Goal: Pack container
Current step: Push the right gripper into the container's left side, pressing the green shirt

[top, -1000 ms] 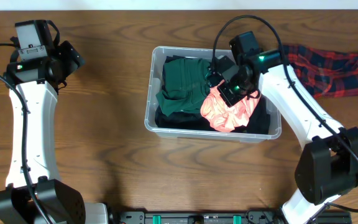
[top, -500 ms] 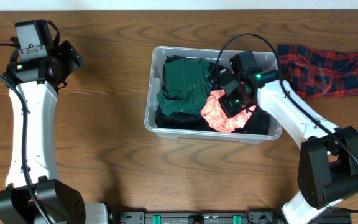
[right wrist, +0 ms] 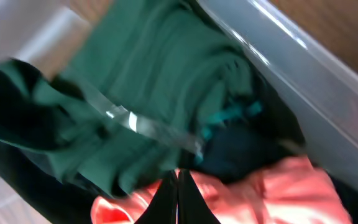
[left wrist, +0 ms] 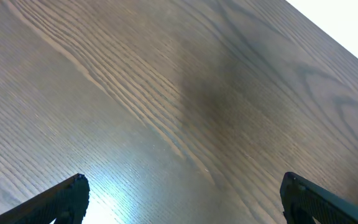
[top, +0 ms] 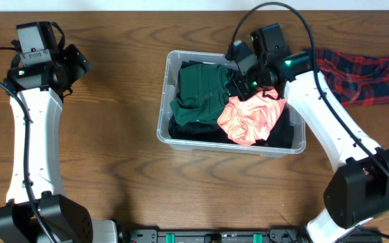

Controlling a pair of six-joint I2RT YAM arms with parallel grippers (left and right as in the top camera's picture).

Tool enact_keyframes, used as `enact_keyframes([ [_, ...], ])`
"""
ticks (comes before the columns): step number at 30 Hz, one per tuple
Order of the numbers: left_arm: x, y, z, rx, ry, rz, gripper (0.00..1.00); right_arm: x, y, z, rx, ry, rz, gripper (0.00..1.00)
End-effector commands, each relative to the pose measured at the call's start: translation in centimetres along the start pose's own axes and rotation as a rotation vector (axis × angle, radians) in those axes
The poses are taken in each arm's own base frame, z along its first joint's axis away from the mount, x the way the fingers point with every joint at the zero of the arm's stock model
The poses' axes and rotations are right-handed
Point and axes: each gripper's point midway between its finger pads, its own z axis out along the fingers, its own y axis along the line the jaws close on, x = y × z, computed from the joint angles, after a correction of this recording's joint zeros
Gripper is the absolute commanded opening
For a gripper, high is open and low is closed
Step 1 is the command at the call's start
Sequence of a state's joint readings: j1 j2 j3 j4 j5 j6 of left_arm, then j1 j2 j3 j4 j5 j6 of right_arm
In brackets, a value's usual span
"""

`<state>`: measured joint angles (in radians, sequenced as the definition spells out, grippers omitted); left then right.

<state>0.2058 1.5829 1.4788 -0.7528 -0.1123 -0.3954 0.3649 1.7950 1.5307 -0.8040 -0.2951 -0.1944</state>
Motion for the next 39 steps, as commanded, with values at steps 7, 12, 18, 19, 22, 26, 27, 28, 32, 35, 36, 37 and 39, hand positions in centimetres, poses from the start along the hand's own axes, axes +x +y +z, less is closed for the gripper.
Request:
enact_keyframes([
  [7,-0.4,0.3,-0.1,-0.014,-0.012,-0.003,0.98,-1.9,5.4,1.3,-0.127,-0.064,-0.094,0.01],
  [12,-0.4,0.3,-0.1,-0.014,-0.012,-0.003,0.98,-1.4,8.1,2.9,-0.167,-0.031,-0.138,0.01],
  [18,-0.4,0.3,-0.1,-0.014,-0.012,-0.003,0.98,-0.2,10.1,4.7,-0.199,0.025,-0.167,0.02],
  [19,-0.4,0.3,-0.1,-0.014,-0.012,-0.003,0.98,0.2,10.3,5.1,-0.204,0.043,-0.167,0.02],
  [22,-0.4,0.3,-0.1,-0.014,-0.012,-0.003,0.98,1.2,10.6,5.8,-0.211,0.083,-0.161,0.02],
  [26,-0.4,0.3,-0.1,-0.014,-0.012,-0.003,0.98,2.7,10.5,6.9,-0.216,0.142,-0.147,0.02],
  [27,-0.4,0.3,-0.1,-0.014,-0.012,-0.003,0.98,3.1,10.4,6.9,-0.213,0.157,-0.145,0.02],
  [28,-0.4,0.3,-0.1,-0.014,-0.012,-0.003,0.98,3.4,10.2,7.1,-0.207,0.172,-0.15,0.02],
  [32,-0.4,0.3,-0.1,-0.014,-0.012,-0.003,0.98,4.4,9.3,7.0,-0.163,0.217,-0.162,0.02],
  [35,-0.4,0.3,-0.1,-0.014,-0.012,-0.003,0.98,4.8,8.5,7.0,-0.116,0.233,-0.165,0.05],
  [36,-0.4,0.3,-0.1,-0.014,-0.013,-0.003,0.98,4.8,8.3,7.0,-0.104,0.235,-0.167,0.05],
  [37,-0.4,0.3,-0.1,-0.014,-0.012,-0.003,0.98,4.7,8.1,7.1,-0.093,0.233,-0.169,0.05],
  [39,-0.4,0.3,-0.1,-0.014,-0.012,-0.003,0.98,4.6,7.8,7.4,-0.081,0.222,-0.173,0.07],
])
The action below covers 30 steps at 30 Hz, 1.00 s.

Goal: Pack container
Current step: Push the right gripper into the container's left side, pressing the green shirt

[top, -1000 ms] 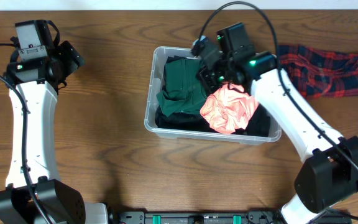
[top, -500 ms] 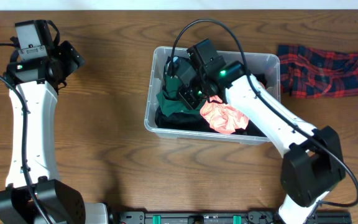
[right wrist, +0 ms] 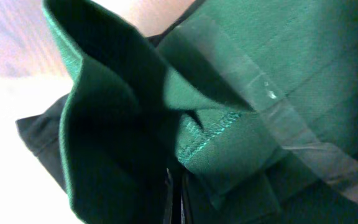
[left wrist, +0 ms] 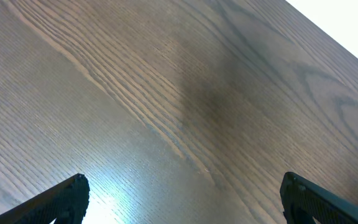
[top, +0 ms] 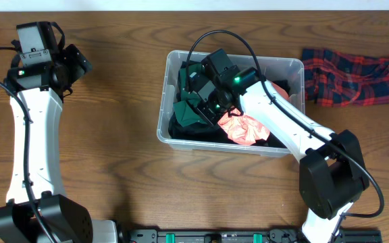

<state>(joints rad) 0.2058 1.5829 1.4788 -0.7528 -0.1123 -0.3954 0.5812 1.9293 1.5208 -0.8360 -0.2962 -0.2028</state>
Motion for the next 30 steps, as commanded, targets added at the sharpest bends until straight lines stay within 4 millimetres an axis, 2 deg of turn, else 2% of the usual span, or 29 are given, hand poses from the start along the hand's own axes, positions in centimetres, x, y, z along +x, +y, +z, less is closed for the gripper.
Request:
enact_keyframes([
  [1,-0.4,0.3,-0.1,-0.014,-0.012,-0.003,0.98,0.5,-0.8,0.8,0.052,0.017,-0.021,0.07],
  [8,-0.4,0.3,-0.1,-0.014,-0.012,-0.003,0.98,0.8,-1.2,2.2,0.058,-0.009,-0.028,0.1],
  [14,-0.4,0.3,-0.1,-0.014,-0.012,-0.003,0.98,2.7,-1.4,4.0,0.055,0.007,-0.023,0.12],
  [18,-0.4,0.3,-0.1,-0.014,-0.012,-0.003,0.98,2.7,-1.3,3.9,0.054,0.008,-0.023,0.11],
  [22,-0.4,0.3,-0.1,-0.014,-0.012,-0.003,0.98,0.1,-1.0,1.5,0.064,-0.057,-0.041,0.13],
  [25,-0.4,0.3,-0.1,-0.014,-0.012,-0.003,0.98,-2.6,-0.8,-1.5,0.082,-0.131,-0.06,0.23],
  [26,-0.4,0.3,-0.1,-0.014,-0.012,-0.003,0.98,-3.7,-0.8,-2.9,0.093,-0.168,-0.067,0.29],
  [29,-0.4,0.3,-0.1,-0.014,-0.012,-0.003,0.98,-5.5,-0.8,-5.6,0.113,-0.241,-0.078,0.34],
  [30,-0.4,0.3,-0.1,-0.014,-0.012,-0.003,0.98,-6.0,-1.0,-6.5,0.123,-0.265,-0.079,0.4],
])
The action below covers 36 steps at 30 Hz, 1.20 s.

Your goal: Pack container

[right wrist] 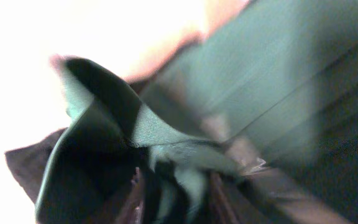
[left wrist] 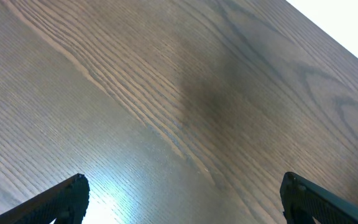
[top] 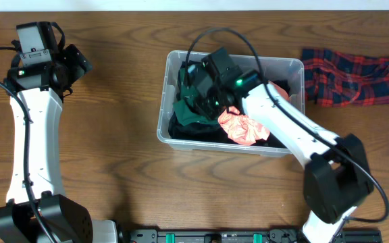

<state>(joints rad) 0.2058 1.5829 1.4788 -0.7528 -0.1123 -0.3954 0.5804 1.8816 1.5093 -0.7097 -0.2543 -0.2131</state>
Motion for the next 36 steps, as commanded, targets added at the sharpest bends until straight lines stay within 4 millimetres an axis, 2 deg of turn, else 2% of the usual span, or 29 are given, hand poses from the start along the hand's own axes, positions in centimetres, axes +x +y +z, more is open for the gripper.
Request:
enact_keyframes([
  [1,-0.4,0.3,-0.1,-0.014,-0.012,-0.003,0.98,-3.7,-0.9,-4.4,0.06,-0.132,-0.023,0.42],
  [4,-0.4,0.3,-0.1,-0.014,-0.012,-0.003,0.98,-3.5,-2.3,-4.7,0.101,-0.133,-0.007,0.47],
  [8,-0.4,0.3,-0.1,-0.014,-0.012,-0.003,0.98,-2.6,-4.4,-3.9,0.14,-0.105,0.026,0.45],
  [9,-0.4,0.3,-0.1,-0.014,-0.012,-0.003,0.98,-2.4,-4.9,-3.5,0.144,-0.103,0.033,0.43],
  [11,-0.4,0.3,-0.1,-0.014,-0.012,-0.003,0.98,-2.3,-5.9,-2.8,0.152,-0.103,0.046,0.29],
  [13,-0.4,0.3,-0.1,-0.014,-0.012,-0.003,0.98,-2.3,-6.9,-1.7,0.16,-0.104,0.057,0.21],
  [16,-0.4,0.3,-0.1,-0.014,-0.012,-0.003,0.98,-1.7,-8.6,0.3,0.168,-0.095,0.078,0.18],
  [19,-0.4,0.3,-0.1,-0.014,-0.012,-0.003,0.98,-0.2,-9.9,2.9,0.163,-0.052,0.119,0.18],
  [22,-0.4,0.3,-0.1,-0.014,-0.012,-0.003,0.98,1.9,-10.1,5.2,0.145,0.017,0.149,0.15],
  [25,-0.4,0.3,-0.1,-0.014,-0.012,-0.003,0.98,2.6,-10.0,5.7,0.138,0.043,0.155,0.09],
  [29,-0.4,0.3,-0.1,-0.014,-0.012,-0.003,0.98,0.4,-9.7,3.2,0.141,-0.028,0.158,0.09],
  [36,-0.4,0.3,-0.1,-0.014,-0.012,-0.003,0.98,-4.6,-7.9,-5.1,0.182,-0.219,0.111,0.17],
])
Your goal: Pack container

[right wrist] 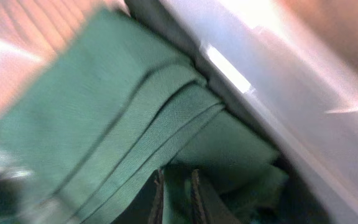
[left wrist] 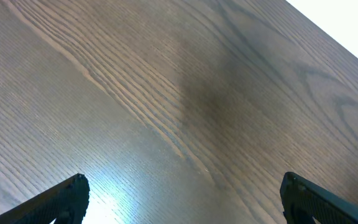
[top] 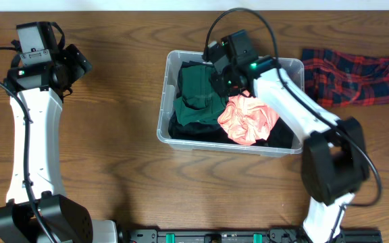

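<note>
A clear plastic bin (top: 162,115) stands mid-table and holds a green garment (top: 196,91) on the left, a crumpled coral-pink one (top: 248,118) on the right, and black cloth (top: 194,129) underneath. My right gripper (top: 223,79) is down inside the bin near its back wall. In the right wrist view its narrow-set fingers (right wrist: 176,199) pinch a fold of the green garment (right wrist: 104,112) beside the bin wall (right wrist: 272,81). My left gripper (left wrist: 182,199) hangs open over bare wood, far left.
A red-and-navy plaid cloth (top: 353,75) lies on the table to the right of the bin, outside it. The left arm (top: 36,135) runs along the table's left side. Wood-grain tabletop (left wrist: 166,93) is all the left wrist view shows.
My right gripper moved from the bin's left-middle to its back wall. The green garment, bunched before, now lies spread toward the back. The coral-pink garment shows more fully. The left arm is unchanged.
First my right gripper was shut at the back right of the bin, by the coral-pink garment. Then it was deep in the green garment at the left. Later its fingers stood parted around green cloth. Now it grips a green fold at the back wall.
</note>
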Controlling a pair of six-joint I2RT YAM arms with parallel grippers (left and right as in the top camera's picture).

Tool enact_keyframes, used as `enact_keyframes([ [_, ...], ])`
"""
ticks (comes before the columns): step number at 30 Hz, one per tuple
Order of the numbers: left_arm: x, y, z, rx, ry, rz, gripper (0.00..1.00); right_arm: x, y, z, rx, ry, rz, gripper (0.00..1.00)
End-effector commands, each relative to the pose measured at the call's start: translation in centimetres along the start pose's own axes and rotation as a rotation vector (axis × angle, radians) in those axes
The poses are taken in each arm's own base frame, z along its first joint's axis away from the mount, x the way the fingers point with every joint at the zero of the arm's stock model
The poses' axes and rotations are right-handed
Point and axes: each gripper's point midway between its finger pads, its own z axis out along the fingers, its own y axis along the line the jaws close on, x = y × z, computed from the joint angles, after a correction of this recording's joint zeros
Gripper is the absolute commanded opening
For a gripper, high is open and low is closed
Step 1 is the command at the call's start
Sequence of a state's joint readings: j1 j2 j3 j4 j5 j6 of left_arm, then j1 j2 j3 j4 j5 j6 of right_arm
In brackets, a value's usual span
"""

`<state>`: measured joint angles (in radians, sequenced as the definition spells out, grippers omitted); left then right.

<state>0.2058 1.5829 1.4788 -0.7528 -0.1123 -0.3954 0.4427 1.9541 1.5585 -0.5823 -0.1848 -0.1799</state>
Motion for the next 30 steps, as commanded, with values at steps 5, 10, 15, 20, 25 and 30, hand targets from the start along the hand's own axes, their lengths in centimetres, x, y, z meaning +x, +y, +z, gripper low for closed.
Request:
enact_keyframes([
  [5,-0.4,0.3,-0.1,-0.014,-0.012,-0.003,0.98,-4.7,2.4,-7.1,-0.001,-0.173,-0.03,0.19],
  [10,-0.4,0.3,-0.1,-0.014,-0.012,-0.003,0.98,-4.2,5.4,-5.8,-0.082,-0.149,-0.064,0.15],
  [15,-0.4,0.3,-0.1,-0.014,-0.012,-0.003,0.98,-3.5,9.1,-4.1,-0.196,-0.114,-0.1,0.16],
  [20,-0.4,0.3,-0.1,-0.014,-0.012,-0.003,0.98,-2.2,11.4,-3.0,-0.232,-0.066,-0.132,0.17],
  [25,-0.4,0.3,-0.1,-0.014,-0.012,-0.003,0.98,-0.1,12.5,-2.9,-0.253,0.014,-0.161,0.17],
  [30,-0.4,0.3,-0.1,-0.014,-0.012,-0.003,0.98,2.3,12.6,-3.2,-0.265,0.113,-0.156,0.12],
])
